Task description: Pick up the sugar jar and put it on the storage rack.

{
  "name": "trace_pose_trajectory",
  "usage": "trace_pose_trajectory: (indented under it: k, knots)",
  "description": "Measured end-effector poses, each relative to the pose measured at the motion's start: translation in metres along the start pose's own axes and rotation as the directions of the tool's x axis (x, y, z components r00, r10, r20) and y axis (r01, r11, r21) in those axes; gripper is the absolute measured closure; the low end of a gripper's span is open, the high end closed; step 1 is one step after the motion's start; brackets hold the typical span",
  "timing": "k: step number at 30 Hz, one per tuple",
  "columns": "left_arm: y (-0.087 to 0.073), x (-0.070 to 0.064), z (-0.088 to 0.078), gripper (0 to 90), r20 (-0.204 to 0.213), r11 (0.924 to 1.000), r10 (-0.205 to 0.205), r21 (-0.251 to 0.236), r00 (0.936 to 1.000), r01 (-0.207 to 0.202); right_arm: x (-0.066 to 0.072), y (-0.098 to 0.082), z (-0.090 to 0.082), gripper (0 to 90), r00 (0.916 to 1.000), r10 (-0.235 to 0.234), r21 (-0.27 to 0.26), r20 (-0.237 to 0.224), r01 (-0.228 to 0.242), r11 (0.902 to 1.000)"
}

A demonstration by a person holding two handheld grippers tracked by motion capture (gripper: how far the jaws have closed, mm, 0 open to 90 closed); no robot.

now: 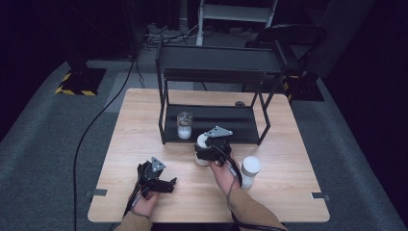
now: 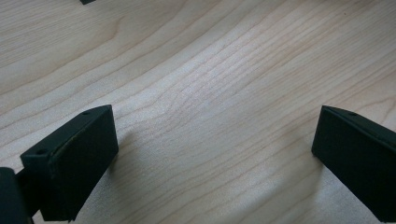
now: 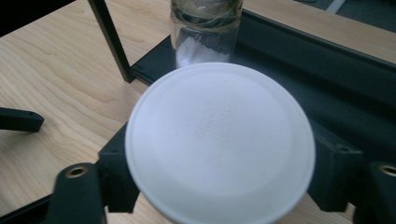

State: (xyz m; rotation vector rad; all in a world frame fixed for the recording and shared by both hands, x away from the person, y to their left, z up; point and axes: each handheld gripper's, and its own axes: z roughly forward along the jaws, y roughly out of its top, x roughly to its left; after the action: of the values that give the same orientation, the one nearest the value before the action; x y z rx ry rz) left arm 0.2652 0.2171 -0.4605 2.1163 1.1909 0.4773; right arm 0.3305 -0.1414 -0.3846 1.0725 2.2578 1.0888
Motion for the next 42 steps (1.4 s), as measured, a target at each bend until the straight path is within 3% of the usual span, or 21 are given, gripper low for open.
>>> trace_pose_trajectory:
  k: [11, 42]
  knots:
    - [0.0, 0.0, 0.0, 0.0, 0.0, 1.0, 0.0, 0.0, 1.0, 0.0, -0.002, 0.011, 0.0, 32.7, 0.9998, 0.016, 0.035, -0.011, -0.016, 0.9992]
    - [0.0, 0.001, 0.0, 0.0, 0.003, 1.0, 0.002, 0.0, 1.0, -0.002, -0.016, 0.054, -0.015, 32.8, 0.9989, 0.037, 0.015, 0.03, -0.037, 0.9992]
